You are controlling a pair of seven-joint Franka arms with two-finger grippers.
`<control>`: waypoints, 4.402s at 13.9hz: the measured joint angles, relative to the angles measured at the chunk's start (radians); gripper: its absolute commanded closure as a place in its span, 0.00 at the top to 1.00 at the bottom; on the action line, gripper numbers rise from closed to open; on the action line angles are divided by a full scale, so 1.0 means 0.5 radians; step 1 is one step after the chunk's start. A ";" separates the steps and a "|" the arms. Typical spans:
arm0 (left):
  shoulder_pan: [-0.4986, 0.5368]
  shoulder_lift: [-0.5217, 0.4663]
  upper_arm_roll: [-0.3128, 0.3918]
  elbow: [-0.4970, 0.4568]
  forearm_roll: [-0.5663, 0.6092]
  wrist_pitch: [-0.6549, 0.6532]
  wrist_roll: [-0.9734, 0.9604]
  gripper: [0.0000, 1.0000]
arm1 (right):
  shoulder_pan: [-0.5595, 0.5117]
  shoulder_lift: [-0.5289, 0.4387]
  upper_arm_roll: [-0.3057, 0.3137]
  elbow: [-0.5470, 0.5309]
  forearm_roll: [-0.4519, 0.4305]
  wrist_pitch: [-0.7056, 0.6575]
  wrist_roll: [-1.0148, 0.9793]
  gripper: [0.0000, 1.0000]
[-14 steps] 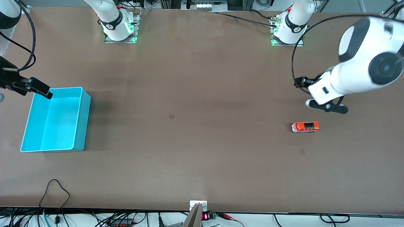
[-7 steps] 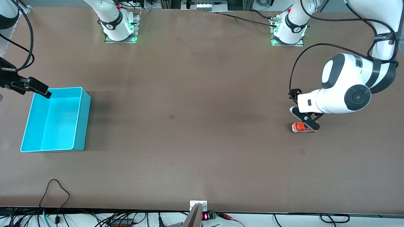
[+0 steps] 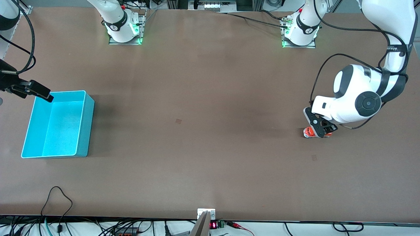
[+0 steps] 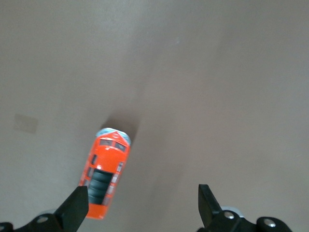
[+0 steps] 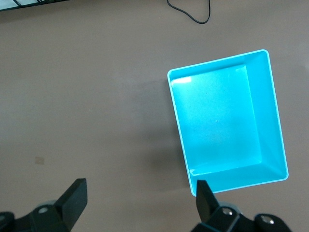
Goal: Wind up bus and store in blue box
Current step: 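Lower the open left gripper over the orange toy car, then close the left gripper onto the car and press it down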
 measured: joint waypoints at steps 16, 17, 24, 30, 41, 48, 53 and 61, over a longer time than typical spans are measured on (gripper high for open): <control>0.163 0.318 0.001 -0.015 0.098 0.448 0.574 1.00 | 0.000 0.036 0.003 -0.001 0.072 0.004 0.000 1.00; 0.167 0.319 0.001 -0.035 0.098 0.471 0.575 1.00 | 0.000 0.036 0.003 -0.001 0.072 0.004 0.000 1.00; 0.203 0.318 0.001 -0.190 0.098 0.698 0.585 0.49 | 0.003 0.032 0.013 0.000 -0.048 0.006 -0.007 1.00; 0.207 0.310 0.001 -0.190 0.098 0.708 0.592 0.32 | 0.004 0.031 0.018 0.000 -0.064 0.006 -0.007 1.00; 0.159 0.215 -0.044 -0.238 0.099 0.543 0.609 0.29 | -0.008 0.030 0.007 0.000 -0.064 0.003 -0.005 1.00; 0.158 0.198 -0.063 -0.359 0.130 0.699 0.614 0.28 | -0.051 0.034 -0.005 0.000 -0.064 0.002 -0.003 1.00; 0.158 0.182 -0.062 -0.434 0.189 0.830 0.614 0.27 | -0.051 0.035 -0.005 -0.001 -0.064 0.001 -0.003 1.00; 0.182 0.179 -0.027 -0.436 0.259 0.828 0.615 0.26 | -0.050 0.040 -0.002 -0.001 -0.053 0.003 -0.003 1.00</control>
